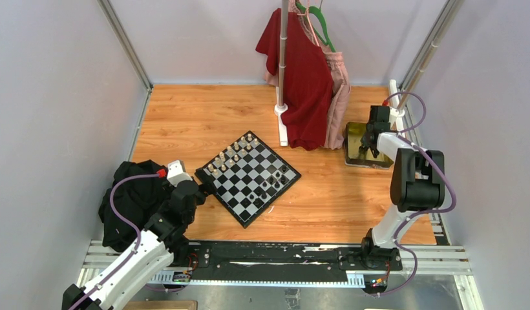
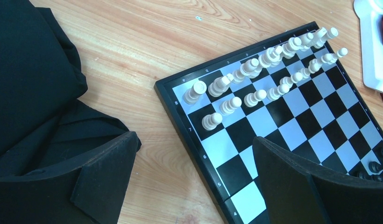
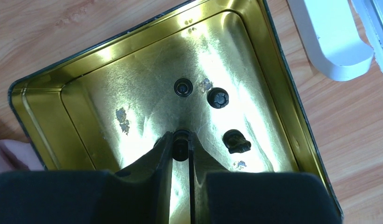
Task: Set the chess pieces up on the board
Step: Pick up the chess piece from the storage box.
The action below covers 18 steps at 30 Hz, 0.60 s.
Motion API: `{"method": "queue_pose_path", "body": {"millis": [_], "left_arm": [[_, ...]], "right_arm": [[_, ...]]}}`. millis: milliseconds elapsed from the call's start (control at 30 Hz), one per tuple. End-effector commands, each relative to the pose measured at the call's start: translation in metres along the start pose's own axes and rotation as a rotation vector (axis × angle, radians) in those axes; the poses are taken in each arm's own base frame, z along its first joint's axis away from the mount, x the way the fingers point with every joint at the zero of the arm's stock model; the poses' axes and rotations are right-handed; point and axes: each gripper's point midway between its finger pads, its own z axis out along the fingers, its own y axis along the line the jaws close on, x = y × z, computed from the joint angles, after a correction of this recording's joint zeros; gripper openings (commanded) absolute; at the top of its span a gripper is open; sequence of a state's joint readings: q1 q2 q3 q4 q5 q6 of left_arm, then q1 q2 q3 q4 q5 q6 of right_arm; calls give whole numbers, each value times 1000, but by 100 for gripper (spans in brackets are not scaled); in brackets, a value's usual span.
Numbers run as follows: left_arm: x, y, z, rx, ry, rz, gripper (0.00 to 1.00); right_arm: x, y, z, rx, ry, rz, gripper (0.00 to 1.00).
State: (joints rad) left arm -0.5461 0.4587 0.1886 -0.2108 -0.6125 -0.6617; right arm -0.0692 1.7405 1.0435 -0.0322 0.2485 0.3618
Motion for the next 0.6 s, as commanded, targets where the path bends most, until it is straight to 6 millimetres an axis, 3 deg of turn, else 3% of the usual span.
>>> {"method": "queue_pose_path", "body": {"millis": [0, 267, 400, 567], "left_arm": [[-11, -6, -1, 20, -35, -17, 100], [-11, -5, -2, 18, -40, -21, 100], [-11, -5, -2, 18, -41, -21, 100], [-13, -4, -3, 20, -48, -28, 100]], "right_arm": [[-34, -4, -27, -12, -68, 4, 0], [-51, 2, -75, -46, -152, -9, 0], [-45, 9, -103, -94, -168, -28, 0], [-18, 36, -151, -209, -186, -113, 0]]}}
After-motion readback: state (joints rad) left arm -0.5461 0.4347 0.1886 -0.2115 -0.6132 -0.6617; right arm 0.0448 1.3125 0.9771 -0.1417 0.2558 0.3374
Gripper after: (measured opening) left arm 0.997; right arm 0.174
